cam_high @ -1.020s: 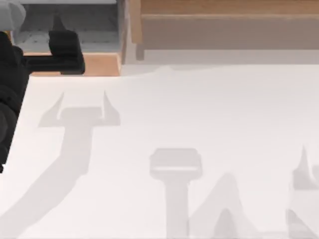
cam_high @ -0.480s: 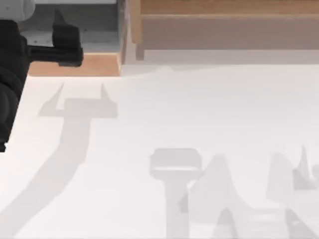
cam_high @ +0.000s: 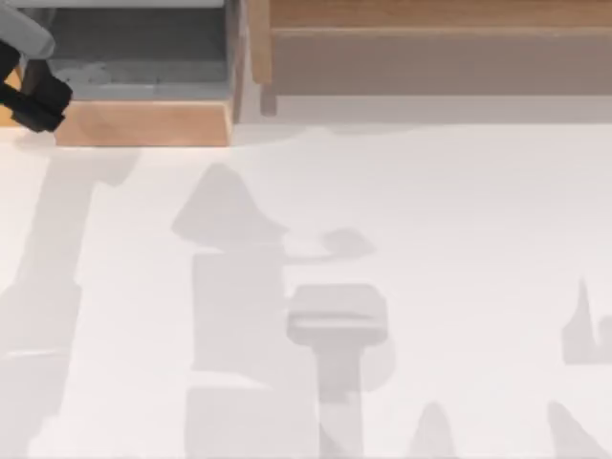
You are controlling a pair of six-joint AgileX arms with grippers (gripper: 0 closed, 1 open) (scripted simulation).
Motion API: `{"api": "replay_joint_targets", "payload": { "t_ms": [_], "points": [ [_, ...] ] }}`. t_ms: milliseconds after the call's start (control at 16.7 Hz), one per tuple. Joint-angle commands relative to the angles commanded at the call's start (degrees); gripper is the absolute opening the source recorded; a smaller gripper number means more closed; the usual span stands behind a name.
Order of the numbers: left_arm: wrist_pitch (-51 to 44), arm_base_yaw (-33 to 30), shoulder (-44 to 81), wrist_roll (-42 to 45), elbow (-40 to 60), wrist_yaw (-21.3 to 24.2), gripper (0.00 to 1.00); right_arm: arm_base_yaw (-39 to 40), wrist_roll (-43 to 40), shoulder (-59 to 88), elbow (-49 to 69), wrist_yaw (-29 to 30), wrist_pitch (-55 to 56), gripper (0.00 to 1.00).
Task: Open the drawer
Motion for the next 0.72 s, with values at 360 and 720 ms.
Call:
{"api": "replay_joint_targets", "payload": {
  "t_ms": [360,720],
  "points": [
    [16.00,16.81,26.59,31.41,10.42,17.93,1.00,0.00,0.00,0.00,0.00,0.00,0.00,1.00],
    [25.12,22.85,37.28,45.51,17.98,25.94,1.00,0.00,0.00,0.00,0.00,0.00,0.00,1.00]
  ]
}}
